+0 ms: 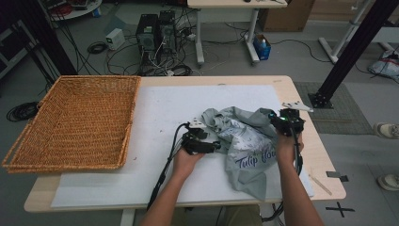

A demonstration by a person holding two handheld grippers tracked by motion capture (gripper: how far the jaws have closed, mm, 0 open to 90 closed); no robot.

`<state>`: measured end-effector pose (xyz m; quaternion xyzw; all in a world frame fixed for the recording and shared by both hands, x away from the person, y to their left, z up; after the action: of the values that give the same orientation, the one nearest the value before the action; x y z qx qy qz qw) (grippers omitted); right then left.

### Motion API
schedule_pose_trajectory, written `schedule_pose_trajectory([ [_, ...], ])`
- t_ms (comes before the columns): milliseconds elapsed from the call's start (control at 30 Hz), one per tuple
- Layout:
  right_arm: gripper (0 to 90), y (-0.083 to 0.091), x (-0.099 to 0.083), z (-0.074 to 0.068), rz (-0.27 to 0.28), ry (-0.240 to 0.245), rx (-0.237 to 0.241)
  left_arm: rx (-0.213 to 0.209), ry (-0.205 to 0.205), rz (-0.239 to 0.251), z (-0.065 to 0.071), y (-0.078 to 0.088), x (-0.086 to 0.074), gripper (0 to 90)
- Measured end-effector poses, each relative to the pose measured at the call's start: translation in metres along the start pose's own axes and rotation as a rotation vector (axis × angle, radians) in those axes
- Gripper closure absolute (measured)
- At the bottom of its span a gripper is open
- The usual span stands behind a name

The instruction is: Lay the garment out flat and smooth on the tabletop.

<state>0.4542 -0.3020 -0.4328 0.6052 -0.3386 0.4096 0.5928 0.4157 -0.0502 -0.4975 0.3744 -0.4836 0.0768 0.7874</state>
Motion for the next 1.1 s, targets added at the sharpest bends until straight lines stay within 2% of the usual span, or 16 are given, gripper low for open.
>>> schedule_pose_trajectory([
  [33, 55.8, 0.007, -0.003, 0.001, 0.021, 0.010, 0.001, 0.000, 0.000, 0.000, 0.000, 0.000, 0.000, 42.6],
  [100, 53.5, 0.017, -0.009, 0.001, 0.029, 0.018, 0.025, 0.077, -0.074, -0.037, 0.004, -0.006, 0.000, 64.9],
  [133, 52.7, 0.021, -0.013, 0.000, 0.033, 0.019, 0.040, 0.041, -0.034, -0.031, 0.003, -0.005, 0.001, 83.5],
  [167, 52.7, 0.021, -0.013, 0.000, 0.033, 0.019, 0.040, 0.041, -0.034, -0.031, 0.003, -0.005, 0.001, 86.4],
  [200, 50.5, 0.028, -0.019, -0.007, 0.033, 0.043, 0.087, 0.095, 0.001, -0.052, -0.009, 0.004, 0.000, 86.8],
  [233, 49.3, 0.030, -0.022, -0.012, 0.031, 0.053, 0.117, 0.095, 0.001, -0.052, -0.009, 0.004, 0.000, 86.9],
  [333, 48.5, 0.033, -0.026, -0.026, 0.034, 0.100, 0.181, 0.187, 0.074, 0.011, -0.041, 0.047, -0.003, 87.2],
  [500, 45.9, 0.008, -0.025, -0.070, -0.030, 0.181, 0.309, 0.286, 0.136, 0.083, -0.066, 0.102, -0.013, 87.1],
  [567, 45.7, -0.001, -0.024, -0.079, -0.043, 0.219, 0.303, 0.300, 0.139, 0.084, -0.068, 0.107, -0.015, 87.1],
  [600, 47.8, -0.024, -0.024, -0.089, -0.051, 0.288, 0.243, 0.332, 0.160, 0.097, -0.076, 0.122, -0.021, 87.1],
  [667, 59.8, -0.043, -0.023, -0.080, -0.054, 0.323, 0.132, 0.354, 0.168, 0.102, -0.081, 0.133, -0.024, 87.1],
  [767, 89.3, -0.055, -0.026, -0.049, -0.111, 0.263, 0.061, 0.377, 0.177, 0.125, -0.085, 0.147, -0.024, 87.1],
  [900, 90.0, -0.040, -0.032, 0.011, -0.169, 0.114, -0.026, 0.408, 0.190, 0.153, -0.087, 0.156, -0.021, 87.1],
  [1000, 89.5, -0.021, -0.040, 0.027, -0.224, 0.101, -0.020, 0.459, 0.200, 0.176, -0.091, 0.156, -0.015, 84.7],
  [1067, 68.7, -0.005, -0.043, 0.029, -0.237, 0.091, 0.007, 0.453, 0.209, 0.171, -0.090, 0.148, -0.009, 61.0],
  [1100, 64.5, 0.005, -0.041, 0.030, -0.199, 0.069, 0.026, 0.433, 0.197, 0.160, -0.087, 0.143, -0.007, 55.5],
])
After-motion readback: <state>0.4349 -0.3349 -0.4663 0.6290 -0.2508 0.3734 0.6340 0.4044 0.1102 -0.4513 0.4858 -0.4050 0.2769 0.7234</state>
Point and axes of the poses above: each handheld gripper's, and its own axes: y roughly backward along the jaws, x roughly out of its top, z roughly to its right, the point moved 8 cm from there along -y, roughly forward along the jaws, and after that the axes turned 5 degrees about z, right-handed, at the moved point
